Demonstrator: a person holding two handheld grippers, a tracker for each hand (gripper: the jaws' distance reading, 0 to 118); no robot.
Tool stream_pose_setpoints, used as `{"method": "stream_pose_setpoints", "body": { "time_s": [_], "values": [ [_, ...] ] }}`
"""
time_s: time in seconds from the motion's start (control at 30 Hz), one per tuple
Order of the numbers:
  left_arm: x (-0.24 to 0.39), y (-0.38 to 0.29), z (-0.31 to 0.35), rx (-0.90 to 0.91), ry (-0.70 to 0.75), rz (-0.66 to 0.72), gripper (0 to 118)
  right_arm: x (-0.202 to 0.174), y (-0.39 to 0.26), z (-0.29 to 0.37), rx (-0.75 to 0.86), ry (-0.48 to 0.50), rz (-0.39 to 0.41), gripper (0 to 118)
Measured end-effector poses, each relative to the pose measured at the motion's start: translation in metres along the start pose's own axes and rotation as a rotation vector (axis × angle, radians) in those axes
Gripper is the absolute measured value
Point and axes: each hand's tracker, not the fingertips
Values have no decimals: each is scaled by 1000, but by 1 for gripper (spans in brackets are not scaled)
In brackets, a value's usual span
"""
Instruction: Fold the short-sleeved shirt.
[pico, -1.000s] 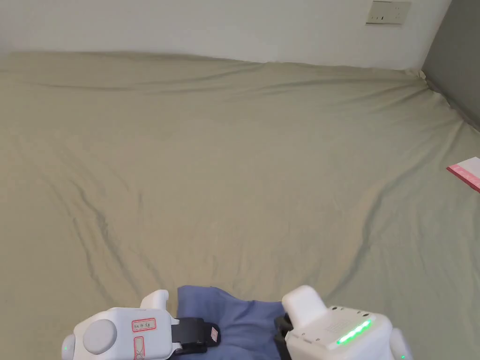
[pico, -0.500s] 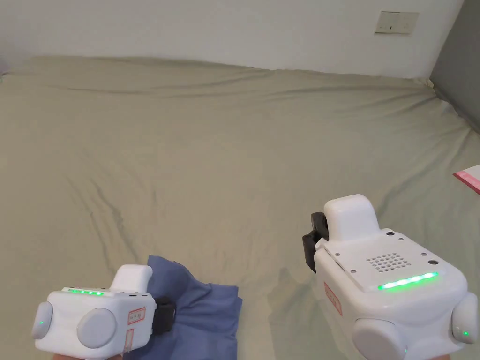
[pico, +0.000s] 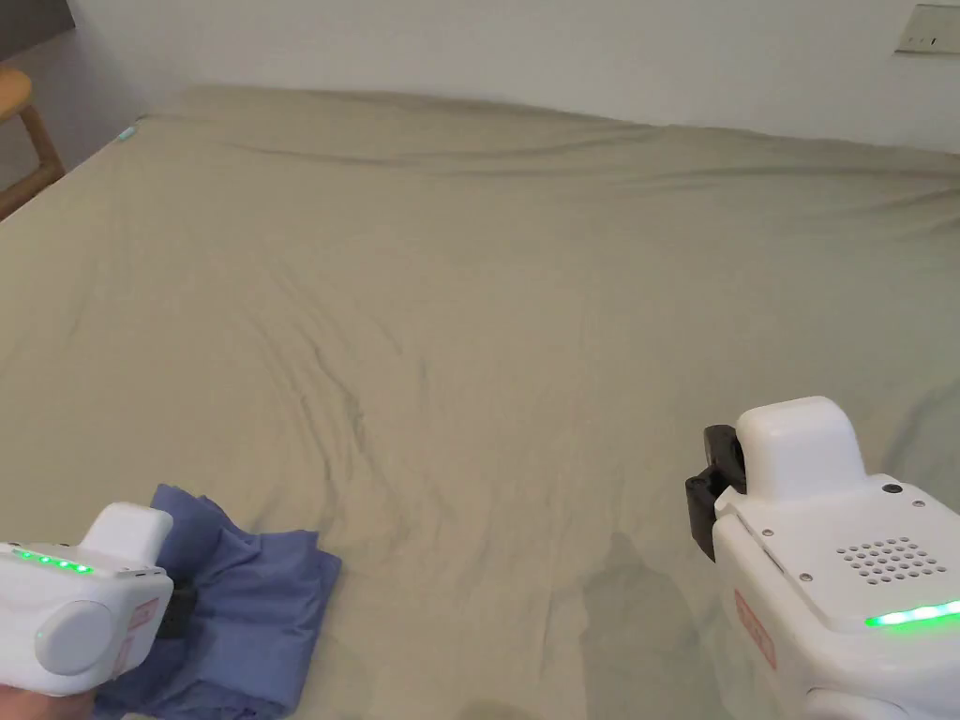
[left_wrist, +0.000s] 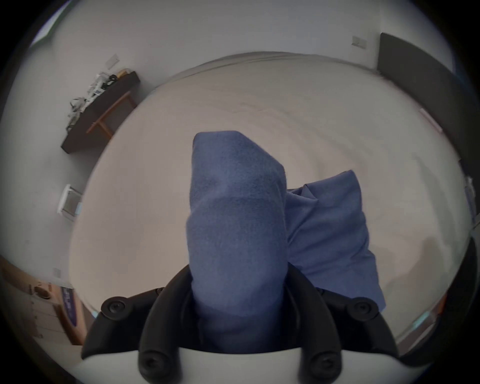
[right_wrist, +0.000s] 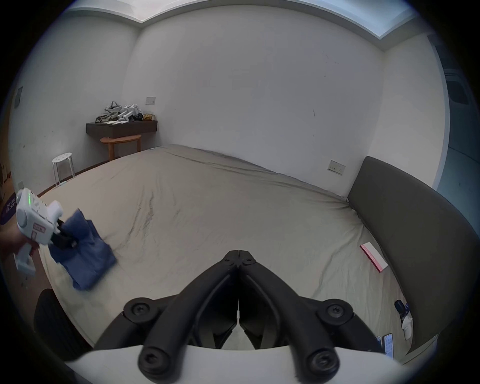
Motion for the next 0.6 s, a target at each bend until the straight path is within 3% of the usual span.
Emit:
{"method": "stream_pose_setpoints", "body": {
  "time_s": [0.27, 0.43, 0.6],
  "values": [
    [-119, -6, -51, -27, 209, 59, 31, -30, -2, -25, -38, 11, 40, 2],
    [-166, -7, -76, -41, 258, 35, 31, -41, -6, -38, -68, 21, 48, 2],
    [-198, 1, -87, -106, 402, -19, 31, -47, -8, -39, -97, 25, 69, 2]
  ]
}}
